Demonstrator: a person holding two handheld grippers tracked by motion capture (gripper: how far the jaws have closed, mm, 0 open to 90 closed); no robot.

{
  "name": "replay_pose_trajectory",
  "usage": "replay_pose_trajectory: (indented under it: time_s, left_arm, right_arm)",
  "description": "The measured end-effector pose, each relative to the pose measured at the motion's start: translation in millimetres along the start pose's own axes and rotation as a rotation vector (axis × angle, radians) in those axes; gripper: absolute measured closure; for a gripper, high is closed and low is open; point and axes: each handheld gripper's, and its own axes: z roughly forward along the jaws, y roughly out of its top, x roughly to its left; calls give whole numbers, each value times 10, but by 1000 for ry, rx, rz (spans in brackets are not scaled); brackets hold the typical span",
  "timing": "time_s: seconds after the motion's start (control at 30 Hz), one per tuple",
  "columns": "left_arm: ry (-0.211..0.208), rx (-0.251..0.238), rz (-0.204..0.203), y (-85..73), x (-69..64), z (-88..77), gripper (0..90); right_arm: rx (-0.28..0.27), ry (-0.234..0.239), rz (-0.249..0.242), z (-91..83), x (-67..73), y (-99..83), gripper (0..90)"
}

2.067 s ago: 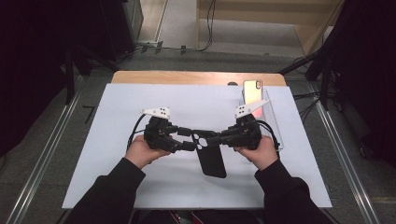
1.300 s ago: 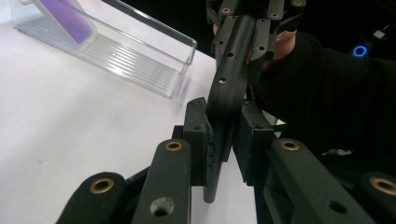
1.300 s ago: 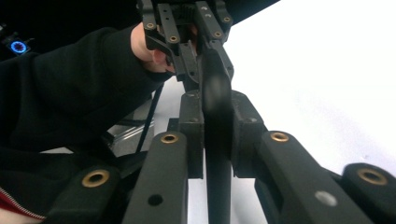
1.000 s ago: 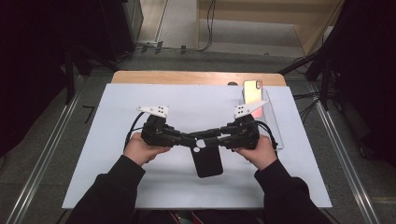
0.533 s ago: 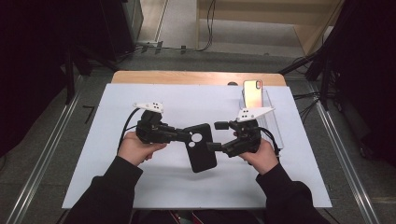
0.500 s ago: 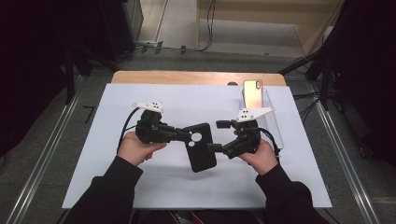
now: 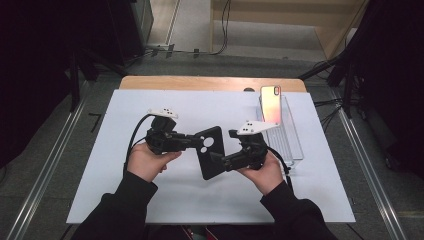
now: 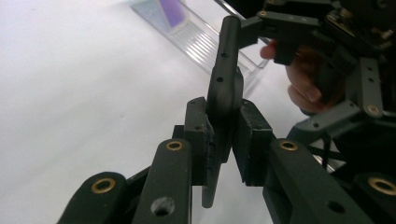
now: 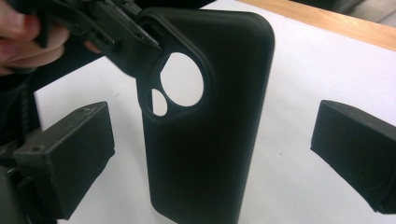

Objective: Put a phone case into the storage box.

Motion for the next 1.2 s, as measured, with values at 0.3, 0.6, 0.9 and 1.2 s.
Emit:
replay_pose_trajectory:
  time_s: [0.3,0.6,0.9,1.2]
  left_arm:
    - [52,-30,-72,11,-54,30,774]
    - [87,-46,-90,25,-147,77,775]
    - [104,-58,-105,24,-205,92,774]
    - [104,-80,-92,30,-232,70,770]
  right_arm:
    - [-11,-134,-7,116,133,7,0]
    - [-3,-200,18,225,226,8,0]
    - [-10,-230,30,284,244,10,51]
    - [-18,-223,28,281,241,32,125]
